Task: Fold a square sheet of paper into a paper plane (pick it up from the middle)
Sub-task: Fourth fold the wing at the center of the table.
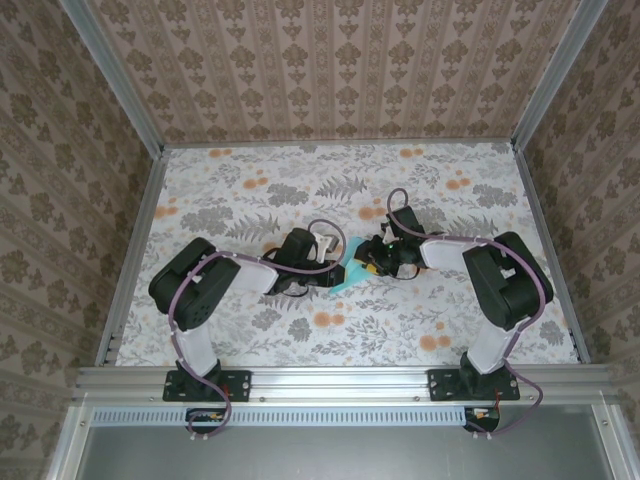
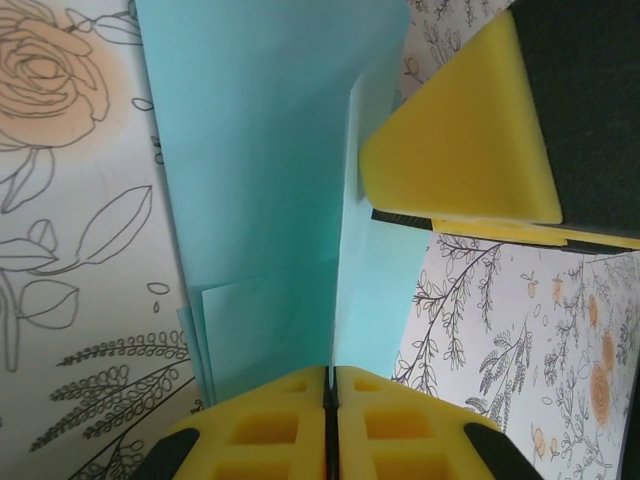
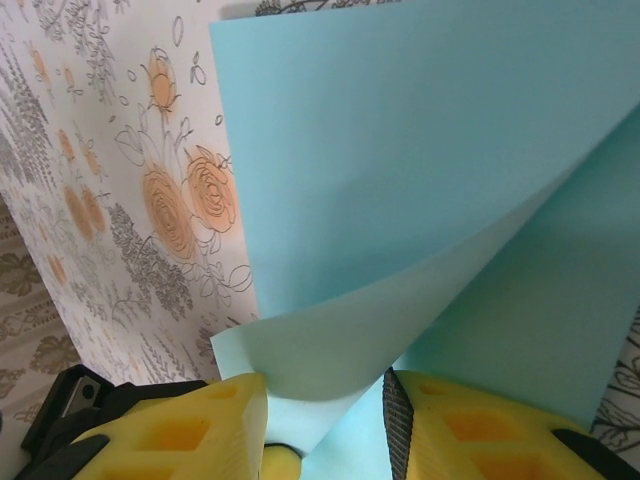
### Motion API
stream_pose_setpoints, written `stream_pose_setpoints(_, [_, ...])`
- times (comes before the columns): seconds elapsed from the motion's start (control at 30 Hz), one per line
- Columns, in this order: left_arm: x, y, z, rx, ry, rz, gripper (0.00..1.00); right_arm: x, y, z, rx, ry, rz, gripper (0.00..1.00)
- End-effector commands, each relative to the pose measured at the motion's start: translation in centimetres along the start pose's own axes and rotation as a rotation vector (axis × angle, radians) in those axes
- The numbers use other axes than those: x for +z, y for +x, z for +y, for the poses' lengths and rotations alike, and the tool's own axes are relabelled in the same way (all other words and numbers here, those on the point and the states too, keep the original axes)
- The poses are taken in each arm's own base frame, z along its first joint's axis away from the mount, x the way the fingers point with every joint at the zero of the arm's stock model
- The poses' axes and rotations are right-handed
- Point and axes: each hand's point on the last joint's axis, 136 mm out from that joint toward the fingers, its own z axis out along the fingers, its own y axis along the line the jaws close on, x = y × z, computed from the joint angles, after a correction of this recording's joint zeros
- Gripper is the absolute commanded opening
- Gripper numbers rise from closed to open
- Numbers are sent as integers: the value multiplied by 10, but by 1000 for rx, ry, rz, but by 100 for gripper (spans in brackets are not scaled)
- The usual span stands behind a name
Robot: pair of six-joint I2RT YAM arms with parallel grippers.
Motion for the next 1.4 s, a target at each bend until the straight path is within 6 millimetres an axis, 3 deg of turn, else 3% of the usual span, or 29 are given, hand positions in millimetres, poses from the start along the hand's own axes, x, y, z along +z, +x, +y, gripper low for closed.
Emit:
stream_pose_setpoints(0.0, [1,-3,-1,-39,18,14,12,5,5,-11,-5,62,28,37])
stream_pose_setpoints(0.2, [-7,-11,-8,-36,30,-2,17,5,8,-32,-8,169,39,38])
stream_pose_setpoints(0.5, [-31,-32,-11,-26,5,-68,29,8,11,-40,-10,212,64,45])
stream_pose_setpoints(0.7, [-35,-38,-15,-60,12,-81,30,12,14,-53,-10,294,81,50])
stream_pose_setpoints(1.03, [-25,-31,-25,-95,85,-11,23,14,19,-70,14,405,108,59])
stream_pose_setpoints(1.37, [-11,-18,-24,-118,118,59,12,16,23,-78,58,439,126,60])
